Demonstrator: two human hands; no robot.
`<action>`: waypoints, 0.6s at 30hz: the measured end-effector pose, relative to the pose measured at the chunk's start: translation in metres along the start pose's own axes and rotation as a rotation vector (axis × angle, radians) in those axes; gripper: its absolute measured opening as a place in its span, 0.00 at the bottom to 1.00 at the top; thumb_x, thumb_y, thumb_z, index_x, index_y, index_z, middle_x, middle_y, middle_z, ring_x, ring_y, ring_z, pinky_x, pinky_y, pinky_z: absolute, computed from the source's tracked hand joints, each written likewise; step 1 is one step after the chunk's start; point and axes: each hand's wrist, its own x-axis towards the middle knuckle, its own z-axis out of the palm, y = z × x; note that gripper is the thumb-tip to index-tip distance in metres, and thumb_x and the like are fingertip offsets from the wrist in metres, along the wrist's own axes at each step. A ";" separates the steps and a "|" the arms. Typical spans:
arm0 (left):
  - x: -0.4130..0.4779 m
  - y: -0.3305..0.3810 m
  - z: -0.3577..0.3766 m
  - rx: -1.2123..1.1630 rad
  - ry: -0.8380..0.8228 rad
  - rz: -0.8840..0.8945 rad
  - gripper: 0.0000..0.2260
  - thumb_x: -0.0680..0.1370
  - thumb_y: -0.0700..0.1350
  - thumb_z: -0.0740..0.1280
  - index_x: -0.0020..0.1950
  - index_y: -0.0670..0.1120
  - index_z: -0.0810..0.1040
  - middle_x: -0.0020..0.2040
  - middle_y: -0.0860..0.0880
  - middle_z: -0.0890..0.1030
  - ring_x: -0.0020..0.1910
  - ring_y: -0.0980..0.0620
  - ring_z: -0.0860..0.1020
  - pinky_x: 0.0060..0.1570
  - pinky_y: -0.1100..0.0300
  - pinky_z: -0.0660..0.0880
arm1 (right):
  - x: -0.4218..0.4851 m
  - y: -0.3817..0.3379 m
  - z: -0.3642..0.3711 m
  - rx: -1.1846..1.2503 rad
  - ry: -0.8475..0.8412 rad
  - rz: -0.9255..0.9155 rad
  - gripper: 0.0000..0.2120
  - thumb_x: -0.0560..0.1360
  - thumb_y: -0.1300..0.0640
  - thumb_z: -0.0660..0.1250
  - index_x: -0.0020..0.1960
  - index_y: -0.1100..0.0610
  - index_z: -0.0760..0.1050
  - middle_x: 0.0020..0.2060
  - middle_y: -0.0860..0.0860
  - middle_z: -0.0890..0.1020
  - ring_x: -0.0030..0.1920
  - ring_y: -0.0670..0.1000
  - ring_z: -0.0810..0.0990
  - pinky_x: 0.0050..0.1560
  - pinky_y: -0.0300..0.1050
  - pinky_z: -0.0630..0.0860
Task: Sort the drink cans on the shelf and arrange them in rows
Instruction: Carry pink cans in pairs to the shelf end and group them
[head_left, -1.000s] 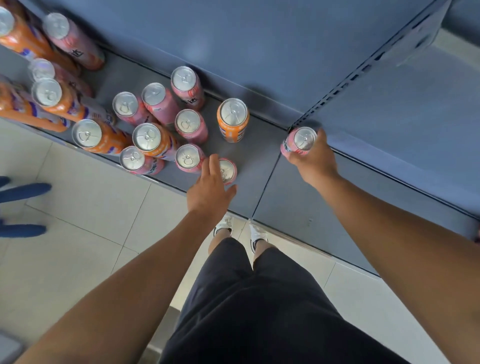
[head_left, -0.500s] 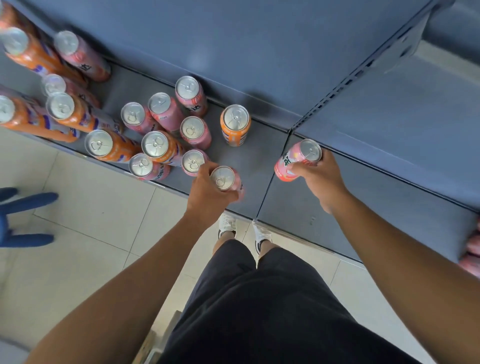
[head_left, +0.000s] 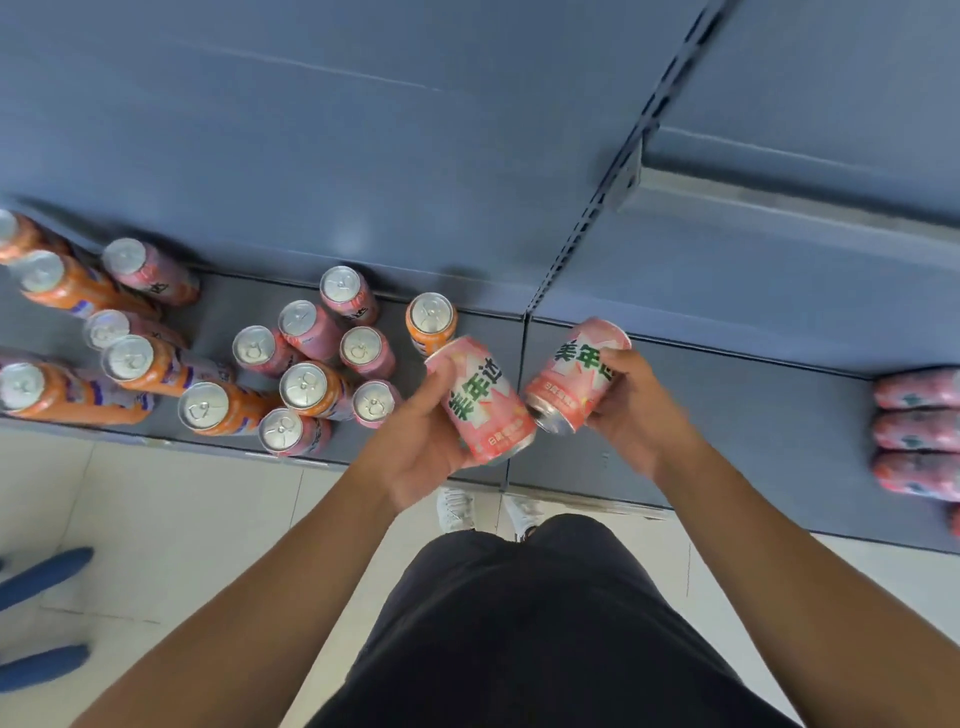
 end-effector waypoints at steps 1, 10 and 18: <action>-0.001 0.001 0.005 0.003 -0.011 -0.012 0.31 0.75 0.61 0.63 0.73 0.46 0.70 0.67 0.43 0.78 0.67 0.40 0.76 0.58 0.38 0.77 | -0.005 0.001 0.000 0.062 -0.022 -0.019 0.17 0.73 0.50 0.63 0.59 0.56 0.75 0.50 0.54 0.84 0.51 0.54 0.82 0.56 0.54 0.78; -0.016 -0.001 0.039 0.454 -0.078 0.061 0.22 0.65 0.42 0.74 0.58 0.51 0.77 0.49 0.51 0.86 0.49 0.52 0.84 0.53 0.51 0.79 | -0.057 0.006 0.003 0.113 0.198 -0.074 0.15 0.73 0.56 0.72 0.57 0.59 0.76 0.48 0.57 0.83 0.47 0.55 0.83 0.51 0.54 0.81; -0.021 -0.005 0.067 0.846 -0.106 0.236 0.33 0.62 0.44 0.80 0.64 0.54 0.73 0.54 0.50 0.84 0.53 0.52 0.83 0.50 0.55 0.80 | -0.103 0.005 -0.015 -0.299 0.344 -0.324 0.19 0.70 0.61 0.77 0.57 0.49 0.76 0.45 0.47 0.84 0.44 0.44 0.84 0.43 0.40 0.78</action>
